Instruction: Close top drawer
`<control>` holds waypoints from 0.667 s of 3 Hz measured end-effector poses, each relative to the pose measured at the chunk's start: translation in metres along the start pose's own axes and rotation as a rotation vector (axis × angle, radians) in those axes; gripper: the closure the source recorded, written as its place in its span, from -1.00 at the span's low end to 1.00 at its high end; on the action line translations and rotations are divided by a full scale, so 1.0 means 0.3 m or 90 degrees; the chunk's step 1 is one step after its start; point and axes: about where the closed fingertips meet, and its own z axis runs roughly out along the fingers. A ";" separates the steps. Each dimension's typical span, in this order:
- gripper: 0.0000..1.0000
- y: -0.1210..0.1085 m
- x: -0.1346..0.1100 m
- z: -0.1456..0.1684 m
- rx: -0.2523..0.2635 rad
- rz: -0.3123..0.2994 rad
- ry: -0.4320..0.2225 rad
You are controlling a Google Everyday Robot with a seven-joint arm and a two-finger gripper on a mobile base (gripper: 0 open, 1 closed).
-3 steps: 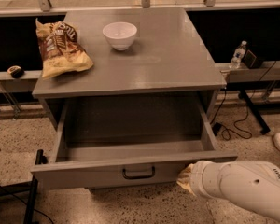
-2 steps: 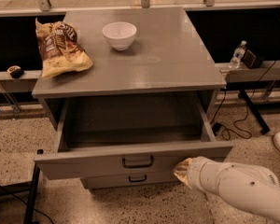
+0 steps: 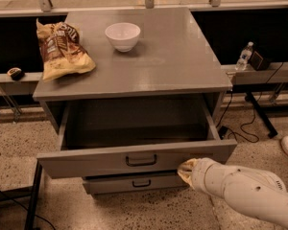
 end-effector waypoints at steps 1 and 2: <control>1.00 -0.006 -0.034 0.041 -0.006 0.000 -0.030; 1.00 -0.044 -0.089 0.087 -0.028 0.004 -0.107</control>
Offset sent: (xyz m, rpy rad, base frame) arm 0.1049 0.0315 0.0156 0.4642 -0.1199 0.2274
